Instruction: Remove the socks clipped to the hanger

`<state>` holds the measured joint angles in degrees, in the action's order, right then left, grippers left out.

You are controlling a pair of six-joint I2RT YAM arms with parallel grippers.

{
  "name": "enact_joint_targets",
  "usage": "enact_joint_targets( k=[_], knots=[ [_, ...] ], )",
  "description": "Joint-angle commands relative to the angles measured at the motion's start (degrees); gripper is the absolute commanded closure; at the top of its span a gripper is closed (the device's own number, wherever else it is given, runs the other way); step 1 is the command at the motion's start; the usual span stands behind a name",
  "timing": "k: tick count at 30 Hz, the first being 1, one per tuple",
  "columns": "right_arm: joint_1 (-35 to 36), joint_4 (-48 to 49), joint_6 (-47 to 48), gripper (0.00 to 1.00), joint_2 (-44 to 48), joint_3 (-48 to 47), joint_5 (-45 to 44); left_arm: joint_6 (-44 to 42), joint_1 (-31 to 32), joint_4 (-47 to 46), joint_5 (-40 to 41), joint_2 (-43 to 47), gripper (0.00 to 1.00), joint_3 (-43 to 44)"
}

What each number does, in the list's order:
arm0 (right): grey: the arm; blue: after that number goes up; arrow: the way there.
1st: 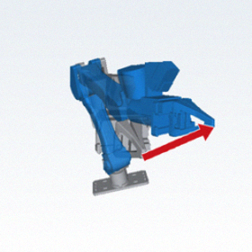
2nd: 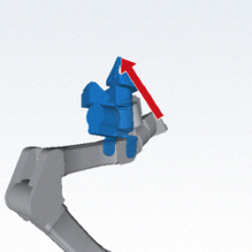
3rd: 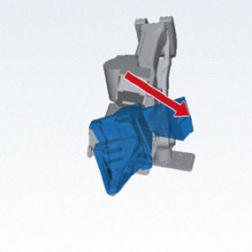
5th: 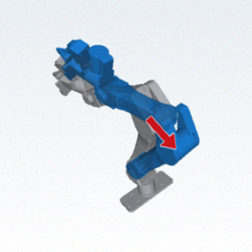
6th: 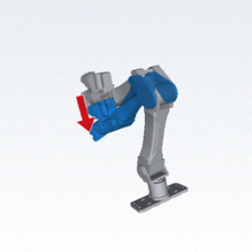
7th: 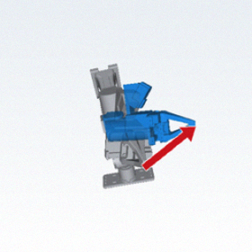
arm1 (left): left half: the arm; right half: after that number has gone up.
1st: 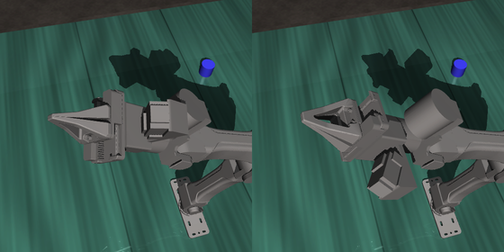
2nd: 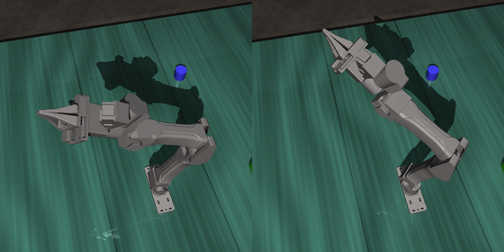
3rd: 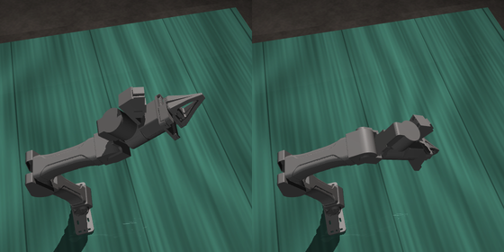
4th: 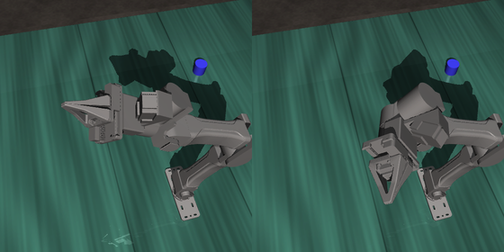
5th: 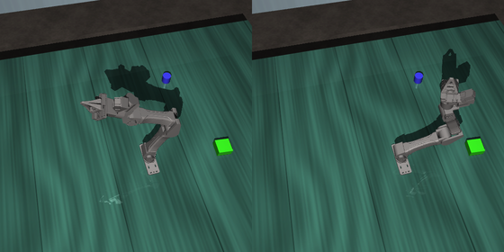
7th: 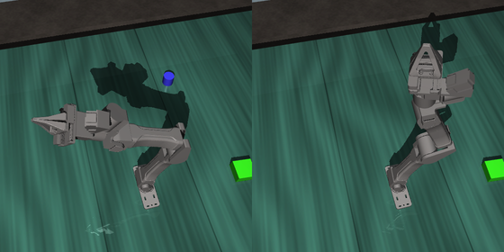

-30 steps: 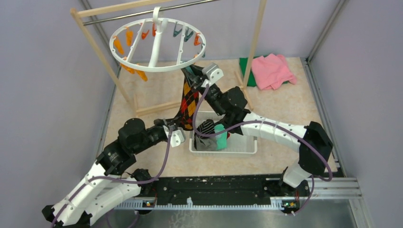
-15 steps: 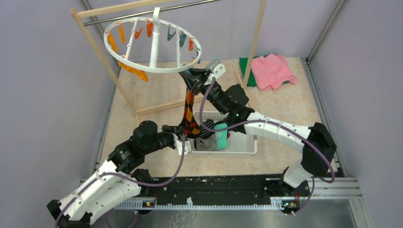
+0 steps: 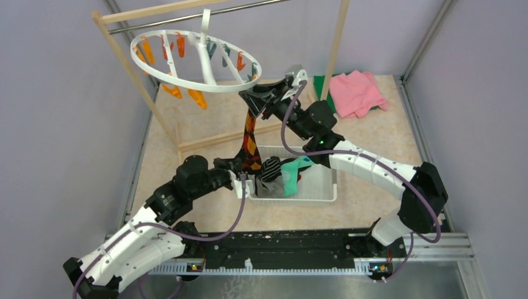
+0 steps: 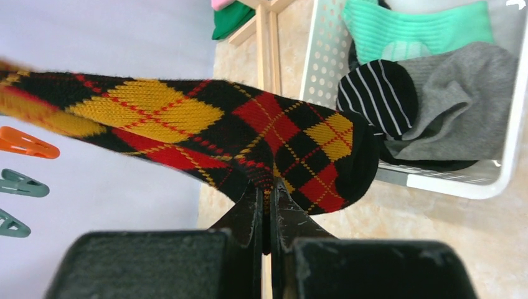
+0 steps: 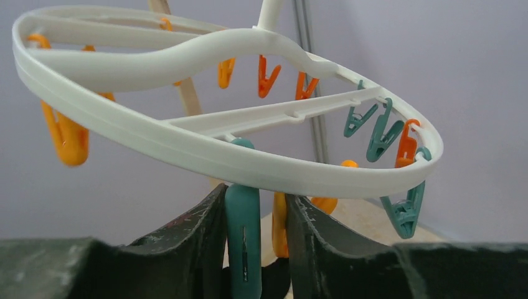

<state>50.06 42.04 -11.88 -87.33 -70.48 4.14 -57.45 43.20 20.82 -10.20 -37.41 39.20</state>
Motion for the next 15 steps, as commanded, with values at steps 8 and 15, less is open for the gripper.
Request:
enact_joint_targets(
  k=[8, 15],
  knots=[
    [-1.6, -1.18, -9.0, 0.38, 4.56, 0.43, 3.57, -0.08, 0.04, -3.16, 1.52, -0.26, 1.0, 0.42],
    [-1.72, 0.82, -8.72, 0.36, 5.29, 2.58, 1.62, 0.28, 0.04, -3.58, 1.76, -0.28, 1.0, 0.46]
  ],
)
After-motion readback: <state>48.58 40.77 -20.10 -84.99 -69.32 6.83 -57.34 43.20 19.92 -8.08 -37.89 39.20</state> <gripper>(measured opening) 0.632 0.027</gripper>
